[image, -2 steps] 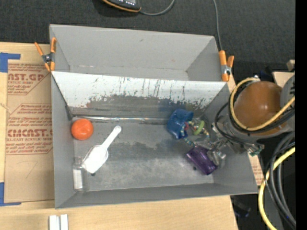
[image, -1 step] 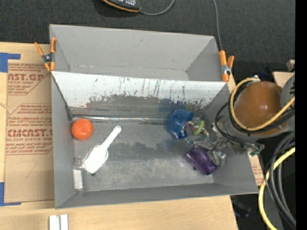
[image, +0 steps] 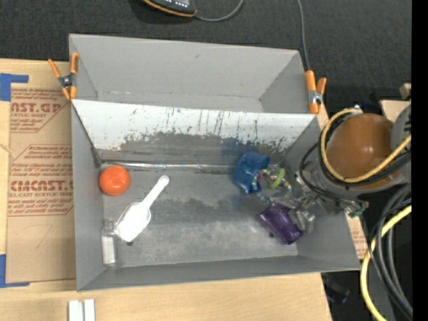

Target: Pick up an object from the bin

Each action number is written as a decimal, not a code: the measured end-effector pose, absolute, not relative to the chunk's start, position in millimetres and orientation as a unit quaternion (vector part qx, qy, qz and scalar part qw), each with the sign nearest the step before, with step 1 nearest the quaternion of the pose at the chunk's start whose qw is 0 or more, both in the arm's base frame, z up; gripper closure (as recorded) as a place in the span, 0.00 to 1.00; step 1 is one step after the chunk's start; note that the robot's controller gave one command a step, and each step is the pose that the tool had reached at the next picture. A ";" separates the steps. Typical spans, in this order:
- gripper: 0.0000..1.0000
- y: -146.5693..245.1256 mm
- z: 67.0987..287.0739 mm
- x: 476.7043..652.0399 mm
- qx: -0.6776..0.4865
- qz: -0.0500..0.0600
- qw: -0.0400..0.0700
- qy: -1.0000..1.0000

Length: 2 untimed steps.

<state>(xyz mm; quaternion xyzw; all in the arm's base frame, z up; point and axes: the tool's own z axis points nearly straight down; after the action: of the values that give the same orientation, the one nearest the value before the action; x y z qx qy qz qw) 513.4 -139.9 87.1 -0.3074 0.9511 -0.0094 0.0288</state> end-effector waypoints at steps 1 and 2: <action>1.00 -139.9 87.1 513.4 -0.307 -0.009 0.029 0.951; 1.00 -139.9 87.1 513.4 -0.307 -0.009 0.029 0.951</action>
Offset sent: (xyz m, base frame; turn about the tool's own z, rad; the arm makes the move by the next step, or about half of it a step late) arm 0.0000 0.0000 0.0000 0.0000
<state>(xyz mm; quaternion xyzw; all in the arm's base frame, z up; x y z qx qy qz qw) 513.4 -139.9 87.1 -0.3074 0.9511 -0.0095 0.0289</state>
